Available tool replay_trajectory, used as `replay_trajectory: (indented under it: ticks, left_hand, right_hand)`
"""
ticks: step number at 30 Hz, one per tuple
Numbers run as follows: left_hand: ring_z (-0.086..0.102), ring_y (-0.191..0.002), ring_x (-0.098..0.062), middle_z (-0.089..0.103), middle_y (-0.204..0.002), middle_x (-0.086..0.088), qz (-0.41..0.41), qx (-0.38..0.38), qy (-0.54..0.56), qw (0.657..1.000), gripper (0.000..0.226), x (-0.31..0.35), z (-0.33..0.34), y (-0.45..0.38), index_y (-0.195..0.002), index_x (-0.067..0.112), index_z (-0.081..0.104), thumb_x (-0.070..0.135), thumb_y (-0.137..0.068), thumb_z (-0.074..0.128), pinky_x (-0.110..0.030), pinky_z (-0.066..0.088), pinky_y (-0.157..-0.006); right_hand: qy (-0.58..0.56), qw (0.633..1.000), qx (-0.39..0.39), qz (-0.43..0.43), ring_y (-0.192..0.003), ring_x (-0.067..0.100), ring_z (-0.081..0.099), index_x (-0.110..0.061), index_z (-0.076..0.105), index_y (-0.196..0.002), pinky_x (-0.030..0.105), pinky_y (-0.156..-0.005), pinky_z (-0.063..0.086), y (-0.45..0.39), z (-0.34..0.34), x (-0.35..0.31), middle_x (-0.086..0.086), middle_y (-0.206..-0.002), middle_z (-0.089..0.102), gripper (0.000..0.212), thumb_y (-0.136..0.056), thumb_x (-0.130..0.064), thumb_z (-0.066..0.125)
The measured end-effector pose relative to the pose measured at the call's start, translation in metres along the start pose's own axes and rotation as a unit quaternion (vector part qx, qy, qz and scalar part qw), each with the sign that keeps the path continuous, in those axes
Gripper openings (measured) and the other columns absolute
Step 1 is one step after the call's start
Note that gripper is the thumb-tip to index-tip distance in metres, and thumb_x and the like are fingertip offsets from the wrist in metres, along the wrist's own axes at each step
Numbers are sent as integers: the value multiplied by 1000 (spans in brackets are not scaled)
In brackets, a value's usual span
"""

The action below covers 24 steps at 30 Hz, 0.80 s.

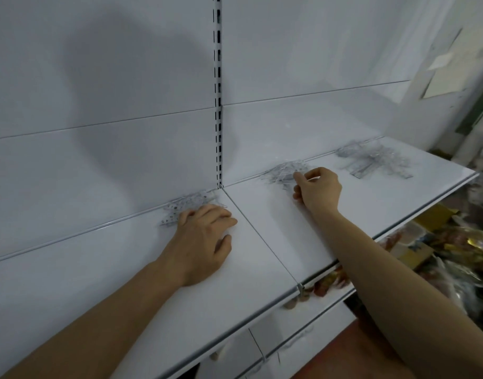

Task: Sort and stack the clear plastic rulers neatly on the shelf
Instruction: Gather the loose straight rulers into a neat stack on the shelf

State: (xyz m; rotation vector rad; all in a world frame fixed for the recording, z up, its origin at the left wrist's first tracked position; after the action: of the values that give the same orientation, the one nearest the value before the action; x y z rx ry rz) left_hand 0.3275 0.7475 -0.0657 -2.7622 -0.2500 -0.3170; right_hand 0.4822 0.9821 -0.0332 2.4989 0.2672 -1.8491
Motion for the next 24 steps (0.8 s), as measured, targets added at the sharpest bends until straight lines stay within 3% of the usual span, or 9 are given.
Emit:
replay_trajectory:
  ticks: [3,6,8,11,15,19,24]
  left_hand:
    - [41,-135,-5,56,-133,16,-2,8,-4,1000,50,2,0,1,-125,30,65,43,-88,34,-49,30,-108]
    - [40,-139,-8,57,-136,13,1,7,-3,1000,51,4,-1,0,-128,28,63,43,-88,36,-51,29,-109]
    - [35,-143,-9,51,-144,12,-6,-1,2,1000,55,4,-3,-1,-136,28,57,47,-90,33,-52,24,-112]
    - [26,-147,-7,40,-154,13,-48,0,21,999,63,-2,-14,4,-144,30,47,55,-90,25,-52,16,-117]
    - [23,-150,-9,38,-156,9,-85,-1,-7,996,71,-41,-51,40,-148,27,42,59,-90,17,-48,19,-117]
    - [21,-151,-10,35,-159,7,-142,13,-54,988,73,-99,-107,119,-152,24,39,59,-94,14,-44,16,-118]
    - [20,-151,-8,30,-162,8,-197,20,-130,972,66,-151,-174,251,-154,25,34,56,-99,18,-42,17,-116]
  right_hand:
    - [71,995,-23,-70,-53,17,67,-17,60,-82,31,-55,53,18,-6,-5,1,-65,70,22,-90,-36,69]
    - [164,967,-71,-184,-63,10,61,-25,60,-80,27,-61,47,45,-7,-12,-6,-67,65,17,-92,-35,66]
    - [222,928,-114,-277,-78,10,62,-25,63,-90,27,-71,50,62,-3,-16,-10,-82,67,12,-95,-35,63]
    - [310,852,-179,-382,-118,19,54,-21,64,-120,39,-96,48,86,11,-22,-4,-119,67,31,-99,-42,57]
    - [358,802,-214,-427,-149,28,26,-22,54,-140,55,-113,33,120,40,-40,0,-153,46,48,-100,-49,50]
    - [358,784,-258,-436,-156,26,10,-23,44,-149,62,-119,22,168,87,-66,-1,-163,30,62,-98,-57,38]
    - [347,731,-325,-489,-157,16,1,-16,26,-158,46,-126,15,251,156,-105,-2,-169,16,69,-102,-55,36]
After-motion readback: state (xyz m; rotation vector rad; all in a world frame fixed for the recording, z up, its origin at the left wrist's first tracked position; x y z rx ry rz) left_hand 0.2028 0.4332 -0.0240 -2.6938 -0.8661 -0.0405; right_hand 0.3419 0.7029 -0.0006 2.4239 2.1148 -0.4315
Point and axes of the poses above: each hand's wrist, its own y-axis away from the middle knuckle, its own z-axis out of the palm, x = y × z, the point moved 1 cm from there along -y, towards the middle knuckle
